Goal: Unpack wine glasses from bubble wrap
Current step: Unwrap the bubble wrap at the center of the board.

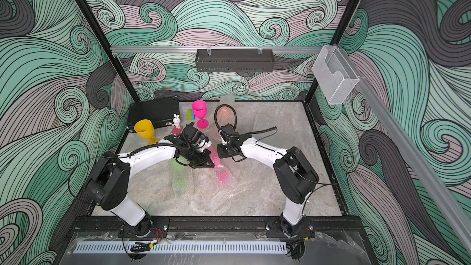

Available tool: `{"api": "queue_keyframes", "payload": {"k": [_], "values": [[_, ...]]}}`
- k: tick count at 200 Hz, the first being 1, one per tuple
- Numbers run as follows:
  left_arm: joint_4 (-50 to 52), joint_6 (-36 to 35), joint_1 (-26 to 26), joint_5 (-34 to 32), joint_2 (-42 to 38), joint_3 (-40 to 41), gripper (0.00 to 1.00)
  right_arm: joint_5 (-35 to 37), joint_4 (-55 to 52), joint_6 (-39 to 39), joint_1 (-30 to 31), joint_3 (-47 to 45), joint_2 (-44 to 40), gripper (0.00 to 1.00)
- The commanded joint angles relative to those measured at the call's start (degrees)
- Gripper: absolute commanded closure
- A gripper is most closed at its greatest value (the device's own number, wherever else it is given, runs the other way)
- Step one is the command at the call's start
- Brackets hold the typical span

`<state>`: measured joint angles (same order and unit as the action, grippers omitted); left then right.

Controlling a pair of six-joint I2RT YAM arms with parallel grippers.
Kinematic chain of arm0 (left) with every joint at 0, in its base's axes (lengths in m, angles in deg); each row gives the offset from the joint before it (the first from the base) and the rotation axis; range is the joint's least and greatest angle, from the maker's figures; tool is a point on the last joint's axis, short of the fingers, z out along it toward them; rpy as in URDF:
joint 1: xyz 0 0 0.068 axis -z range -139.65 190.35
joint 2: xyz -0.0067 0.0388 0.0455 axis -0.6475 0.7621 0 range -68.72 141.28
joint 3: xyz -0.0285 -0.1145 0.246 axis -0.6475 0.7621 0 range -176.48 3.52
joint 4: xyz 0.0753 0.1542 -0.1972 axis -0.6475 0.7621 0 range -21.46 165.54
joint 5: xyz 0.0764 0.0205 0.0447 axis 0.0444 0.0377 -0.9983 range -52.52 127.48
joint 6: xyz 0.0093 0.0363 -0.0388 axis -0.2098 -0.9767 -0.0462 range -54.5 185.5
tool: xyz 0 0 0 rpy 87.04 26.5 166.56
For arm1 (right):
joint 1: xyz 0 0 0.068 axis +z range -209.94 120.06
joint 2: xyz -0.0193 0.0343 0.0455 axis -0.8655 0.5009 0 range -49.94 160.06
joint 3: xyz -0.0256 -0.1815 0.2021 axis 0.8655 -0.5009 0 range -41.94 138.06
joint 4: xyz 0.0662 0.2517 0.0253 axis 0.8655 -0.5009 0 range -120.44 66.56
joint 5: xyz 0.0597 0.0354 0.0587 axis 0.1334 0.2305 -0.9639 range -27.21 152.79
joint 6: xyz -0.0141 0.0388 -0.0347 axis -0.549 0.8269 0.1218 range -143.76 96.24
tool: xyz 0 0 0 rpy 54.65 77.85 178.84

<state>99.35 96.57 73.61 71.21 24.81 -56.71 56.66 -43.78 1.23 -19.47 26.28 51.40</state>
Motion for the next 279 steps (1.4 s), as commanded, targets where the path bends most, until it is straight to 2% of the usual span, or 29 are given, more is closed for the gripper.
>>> {"api": "queue_keyframes", "payload": {"k": [1, 44, 82, 101, 166, 224, 279], "values": [[1.65, -1.74, 0.49, 1.46, -0.10, -1.17, 1.00, -1.15, 2.02, 1.64, -0.88, -0.52, -0.77, 0.89], [1.18, -3.09, 0.41, 0.13, -0.51, -1.27, 1.00, -2.55, 2.53, 2.12, -1.08, -3.13, -2.58, 0.86], [1.54, -3.64, 0.41, -0.47, -0.26, -1.39, 1.00, -3.68, 3.29, -0.10, -1.05, -7.27, -5.74, 0.62], [1.62, -3.82, 0.31, -0.71, -0.52, -1.21, 1.00, -3.55, 3.00, -1.81, -1.09, -9.32, -7.33, 0.56], [1.45, -5.38, -0.56, -0.62, -2.08, -0.78, 1.00, -4.82, 4.06, -4.12, -1.62, -16.28, -9.45, 0.54], [1.58, -6.52, -0.80, 0.12, -2.25, 0.97, 1.00, -1.97, 2.53, -4.86, -3.13, -17.60, -9.47, 0.54], [1.51, -7.39, -0.82, -1.93, -2.22, 2.25, 1.00, -5.91, 2.27, -5.67, -3.75, -16.22, -5.59, 0.53]]}}
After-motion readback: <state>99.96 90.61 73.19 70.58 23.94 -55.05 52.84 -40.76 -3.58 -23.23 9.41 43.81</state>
